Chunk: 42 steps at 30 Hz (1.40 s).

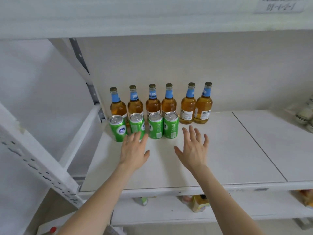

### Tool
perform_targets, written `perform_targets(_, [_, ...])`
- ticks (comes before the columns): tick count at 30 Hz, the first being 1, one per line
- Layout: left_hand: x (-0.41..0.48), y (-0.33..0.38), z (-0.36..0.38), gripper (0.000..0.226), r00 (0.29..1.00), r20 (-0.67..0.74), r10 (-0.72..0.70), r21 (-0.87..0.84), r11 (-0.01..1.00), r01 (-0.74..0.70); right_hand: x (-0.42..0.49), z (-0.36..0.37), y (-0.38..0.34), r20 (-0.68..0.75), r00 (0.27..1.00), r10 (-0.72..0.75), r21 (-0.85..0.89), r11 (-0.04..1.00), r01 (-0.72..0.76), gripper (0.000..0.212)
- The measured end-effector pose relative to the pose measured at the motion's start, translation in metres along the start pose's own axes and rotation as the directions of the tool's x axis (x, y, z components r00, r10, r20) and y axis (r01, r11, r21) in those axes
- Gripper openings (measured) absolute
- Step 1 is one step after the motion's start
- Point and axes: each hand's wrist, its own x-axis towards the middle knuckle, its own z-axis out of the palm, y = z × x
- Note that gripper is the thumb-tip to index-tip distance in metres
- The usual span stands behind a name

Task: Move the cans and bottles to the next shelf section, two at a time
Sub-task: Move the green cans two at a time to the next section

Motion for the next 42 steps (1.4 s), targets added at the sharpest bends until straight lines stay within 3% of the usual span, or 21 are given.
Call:
perform_targets(5, [0.017, -0.006, 0.025, 0.076, 0.998, 0.054, -0.033, -0.325, 0.944, 0.049, 0.017, 0.013, -0.011, 0.041, 0.999, 0.031, 0.046, 0.998, -0.033, 0.08])
perform_targets(8, [0.028, -0.002, 0.039, 0.082, 0.99, 0.106, -0.095, -0.531, 0.836, 0.138, 0.033, 0.022, -0.009, 0.058, 0.997, 0.059, 0.132, 0.989, -0.067, 0.082])
perform_targets(12, [0.042, 0.005, 0.05, 0.088, 0.976, 0.18, -0.12, -0.665, 0.717, 0.21, 0.059, 0.027, -0.001, 0.111, 0.985, 0.134, 0.277, 0.947, -0.16, 0.083])
perform_targets(16, [0.056, 0.011, 0.059, 0.082, 0.971, 0.2, -0.134, -0.802, 0.547, 0.241, 0.085, 0.036, 0.009, 0.225, 0.971, 0.077, 0.543, 0.818, -0.191, 0.084])
perform_targets(20, [0.07, 0.014, 0.069, 0.08, 0.96, 0.222, -0.172, -0.863, 0.424, 0.275, 0.102, 0.041, 0.012, 0.293, 0.955, -0.045, 0.773, 0.599, -0.209, 0.079])
perform_targets(25, [0.085, 0.017, 0.068, 0.08, 0.953, 0.237, -0.188, -0.909, 0.304, 0.286, 0.117, 0.047, 0.012, 0.296, 0.945, -0.142, 0.892, 0.394, -0.221, 0.062])
perform_targets(31, [0.096, 0.014, 0.075, 0.076, 0.941, 0.263, -0.213, -0.932, 0.195, 0.305, 0.124, 0.053, 0.018, 0.336, 0.924, -0.182, 0.917, 0.288, -0.277, 0.064])
perform_targets(37, [0.092, 0.011, 0.071, 0.096, 0.954, 0.255, -0.16, -0.948, 0.153, 0.279, 0.124, 0.052, 0.021, 0.368, 0.908, -0.201, 0.923, 0.192, -0.332, 0.073])
perform_targets(42, [0.083, 0.012, 0.059, 0.054, 0.948, 0.301, -0.102, -0.941, 0.127, 0.313, 0.116, 0.041, 0.022, 0.456, 0.882, -0.116, 0.889, 0.117, -0.444, 0.041])
